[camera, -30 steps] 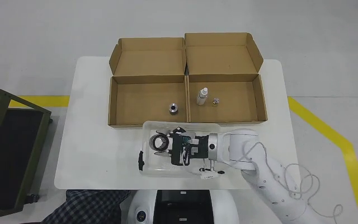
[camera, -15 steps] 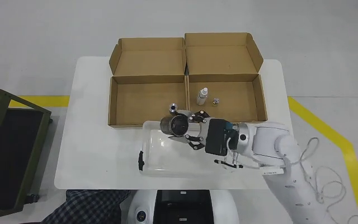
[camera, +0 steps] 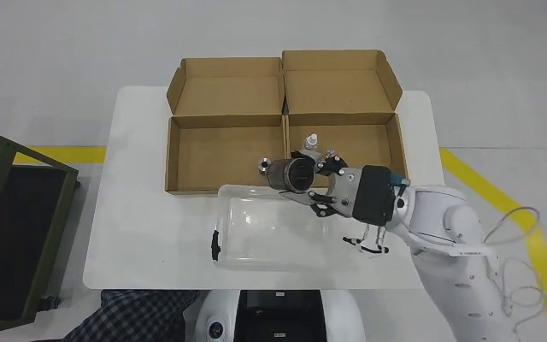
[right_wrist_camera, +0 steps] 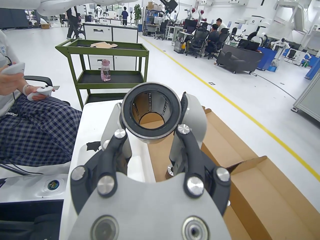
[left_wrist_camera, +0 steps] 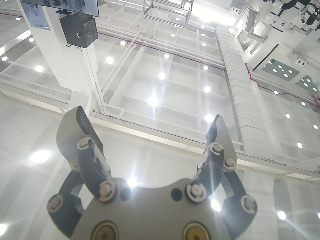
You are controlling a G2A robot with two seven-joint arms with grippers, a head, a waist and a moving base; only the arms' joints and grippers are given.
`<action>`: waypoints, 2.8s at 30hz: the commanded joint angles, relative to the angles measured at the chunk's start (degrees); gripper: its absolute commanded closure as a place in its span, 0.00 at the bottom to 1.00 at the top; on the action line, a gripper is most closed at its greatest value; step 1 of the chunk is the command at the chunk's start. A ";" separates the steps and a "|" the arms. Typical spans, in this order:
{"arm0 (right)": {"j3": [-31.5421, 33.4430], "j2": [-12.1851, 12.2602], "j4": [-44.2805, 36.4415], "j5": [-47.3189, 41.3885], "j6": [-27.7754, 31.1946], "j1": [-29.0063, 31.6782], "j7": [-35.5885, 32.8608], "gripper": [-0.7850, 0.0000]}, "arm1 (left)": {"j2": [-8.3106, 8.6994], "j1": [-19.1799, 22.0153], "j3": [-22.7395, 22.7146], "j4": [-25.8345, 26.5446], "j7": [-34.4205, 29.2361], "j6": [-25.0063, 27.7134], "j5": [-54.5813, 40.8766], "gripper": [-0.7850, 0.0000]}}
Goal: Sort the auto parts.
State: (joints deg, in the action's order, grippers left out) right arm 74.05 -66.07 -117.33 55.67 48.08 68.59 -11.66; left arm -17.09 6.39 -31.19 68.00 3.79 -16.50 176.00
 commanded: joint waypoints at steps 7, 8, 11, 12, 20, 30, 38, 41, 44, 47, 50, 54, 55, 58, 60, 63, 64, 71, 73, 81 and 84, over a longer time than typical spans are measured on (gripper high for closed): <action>0.96 0.37 -0.40 -1.14 -0.20 0.53 -0.16 1.00 | 0.00 0.00 0.00 0.00 0.00 0.00 0.00 0.00; 1.05 0.41 -0.38 -1.20 -0.23 0.58 -0.15 1.00 | 0.00 0.00 0.00 0.00 0.00 0.00 0.00 0.00; 1.27 0.53 0.03 -1.37 -0.06 0.58 0.11 1.00 | 0.00 0.00 0.00 0.00 0.00 0.00 0.00 0.00; 1.29 0.56 0.20 -1.40 0.02 0.54 0.15 1.00 | 0.00 0.00 0.00 0.00 0.00 0.00 0.00 0.00; -0.56 0.69 1.73 -1.25 0.23 -0.61 -1.33 1.00 | 0.00 0.00 0.00 0.00 0.00 0.00 0.00 0.00; -10.16 -0.06 7.40 4.23 -0.33 -5.94 -7.37 1.00 | 0.00 0.00 0.00 0.00 0.00 0.00 0.00 0.00; -18.16 -1.77 13.32 7.41 -5.50 -11.83 -8.18 1.00 | 0.00 0.00 0.00 0.00 0.00 0.00 0.00 0.00; -20.01 -2.38 14.79 8.03 -7.68 -13.61 -8.02 1.00 | 0.00 0.00 0.00 0.00 0.00 0.00 0.00 0.00; -21.61 -3.02 16.17 8.46 -10.04 -15.55 -8.28 1.00 | 0.00 0.00 0.00 0.00 0.00 0.00 0.00 0.00; -23.36 -3.79 18.11 8.23 -12.39 -17.73 -8.87 1.00 | 0.00 0.00 0.00 0.00 0.00 0.00 0.00 0.00; -25.24 -4.64 20.35 7.99 -14.41 -19.92 -9.18 1.00 | 0.00 0.00 0.00 0.00 0.00 0.00 0.00 0.00; -27.56 -5.85 23.63 7.70 -17.56 -22.35 -9.22 1.00 | 0.00 0.00 0.00 0.00 0.00 0.00 0.00 0.00; -28.12 -6.17 24.48 7.48 -18.29 -22.93 -9.21 1.00 | 0.00 0.00 0.00 0.00 0.00 0.00 0.00 0.00; -29.48 -7.08 26.98 7.66 -20.86 -24.78 -9.58 1.00 | 0.00 0.00 0.00 0.00 0.00 0.00 0.00 0.00; -30.31 -7.63 28.40 8.01 -22.56 -25.67 -10.12 1.00 | 0.00 0.00 0.00 0.00 0.00 0.00 0.00 0.00; -31.73 -8.47 30.24 8.16 -24.36 -26.74 -11.00 1.00 | 0.00 0.00 0.00 0.00 0.00 0.00 0.00 0.00; -32.26 -8.76 30.93 8.35 -25.09 -27.06 -11.49 1.00 | 0.00 0.00 0.00 0.00 0.00 0.00 0.00 0.00; -34.51 -10.61 35.85 7.62 -28.18 -28.86 -12.85 1.00 | 0.00 0.00 0.00 0.00 0.00 0.00 0.00 0.00; -35.08 -11.13 37.18 7.04 -28.30 -29.31 -13.02 1.00 | 0.00 0.00 0.00 0.00 0.00 0.00 0.00 0.00; -36.82 -12.96 40.81 6.15 -29.24 -31.48 -16.94 1.00 | 0.00 0.00 0.00 0.00 0.00 0.00 0.00 0.00; -37.34 -13.54 41.62 6.34 -29.18 -32.17 -17.97 1.00 | 0.00 0.00 0.00 0.00 0.00 0.00 0.00 0.00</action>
State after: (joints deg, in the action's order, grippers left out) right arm 36.82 -79.46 -75.88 62.02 18.86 36.59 -29.42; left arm -17.09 6.39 -31.19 68.00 3.79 -16.50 176.00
